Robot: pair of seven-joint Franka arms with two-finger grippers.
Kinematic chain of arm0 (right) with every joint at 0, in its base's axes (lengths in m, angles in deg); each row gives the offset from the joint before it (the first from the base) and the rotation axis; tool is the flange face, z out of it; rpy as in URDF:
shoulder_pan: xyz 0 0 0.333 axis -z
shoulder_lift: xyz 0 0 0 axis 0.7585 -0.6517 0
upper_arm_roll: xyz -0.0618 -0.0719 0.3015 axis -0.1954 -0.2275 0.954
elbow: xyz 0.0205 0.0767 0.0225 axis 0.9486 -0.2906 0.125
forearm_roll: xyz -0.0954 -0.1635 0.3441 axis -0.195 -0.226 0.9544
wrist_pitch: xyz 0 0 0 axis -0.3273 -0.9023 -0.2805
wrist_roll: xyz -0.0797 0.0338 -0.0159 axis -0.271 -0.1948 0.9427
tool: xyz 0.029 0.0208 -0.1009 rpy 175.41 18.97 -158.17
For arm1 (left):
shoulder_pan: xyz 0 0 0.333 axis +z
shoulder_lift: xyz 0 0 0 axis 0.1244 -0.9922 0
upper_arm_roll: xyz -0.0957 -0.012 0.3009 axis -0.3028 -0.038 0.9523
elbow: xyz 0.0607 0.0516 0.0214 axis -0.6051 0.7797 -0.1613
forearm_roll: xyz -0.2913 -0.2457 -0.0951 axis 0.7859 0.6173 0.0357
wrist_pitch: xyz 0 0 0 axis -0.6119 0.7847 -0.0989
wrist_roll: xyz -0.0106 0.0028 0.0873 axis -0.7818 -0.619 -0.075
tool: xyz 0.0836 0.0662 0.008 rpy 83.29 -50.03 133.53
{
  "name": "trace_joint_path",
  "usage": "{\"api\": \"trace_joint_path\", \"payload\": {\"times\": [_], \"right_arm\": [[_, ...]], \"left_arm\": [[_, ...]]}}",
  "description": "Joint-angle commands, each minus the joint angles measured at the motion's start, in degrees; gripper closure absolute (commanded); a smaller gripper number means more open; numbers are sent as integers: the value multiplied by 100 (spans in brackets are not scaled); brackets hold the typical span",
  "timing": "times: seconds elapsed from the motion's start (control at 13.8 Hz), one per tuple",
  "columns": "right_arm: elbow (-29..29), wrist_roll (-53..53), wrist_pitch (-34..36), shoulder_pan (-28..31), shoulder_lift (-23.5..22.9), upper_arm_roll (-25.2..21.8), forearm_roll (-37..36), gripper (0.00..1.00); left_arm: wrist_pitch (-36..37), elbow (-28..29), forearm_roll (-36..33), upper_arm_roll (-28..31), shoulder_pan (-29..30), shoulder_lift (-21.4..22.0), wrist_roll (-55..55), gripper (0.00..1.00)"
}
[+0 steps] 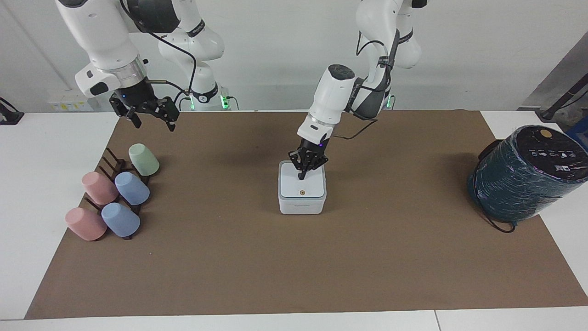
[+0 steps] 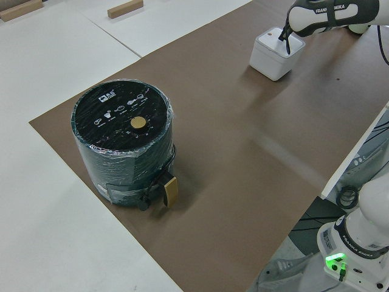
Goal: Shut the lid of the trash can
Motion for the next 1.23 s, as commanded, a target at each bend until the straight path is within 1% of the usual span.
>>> {"api": "trace_joint_path", "payload": {"times": [0.0, 0.36, 0.51, 0.58, 0.65, 0.87, 0.94, 1.09, 1.16], "right_arm": [[-96, 28, -78, 49, 63, 23, 134, 0], [-96, 28, -78, 58, 63, 23, 135, 0], [-96, 28, -78, 58, 63, 23, 135, 0], [-96, 28, -78, 49, 63, 23, 134, 0], [-96, 28, -78, 58, 63, 23, 143, 0], [-96, 28, -78, 49, 63, 23, 135, 0], [-96, 28, -78, 49, 63, 23, 143, 0], [-96, 28, -78, 49, 63, 23, 135, 0], [-96, 28, -78, 58, 63, 23, 143, 0]], "left_arm": [[-51, -249, 88, -4, 160, -295, -8, 100], [-208, -249, 87, 4, 160, -594, -44, 100], [71, -415, 44, 4, 169, -594, -44, 100], [473, -616, 35, 39, 178, -577, -44, 100], [1016, -966, 26, 74, 274, -568, -52, 100], [2949, -2170, -44, 75, 844, -533, -393, 100], [3477, -2496, -97, 83, 1011, -524, -508, 100], [4244, -2840, -342, 84, 1380, -498, -736, 100], [4578, -2946, -387, 118, 1521, -489, -1017, 100]]}}
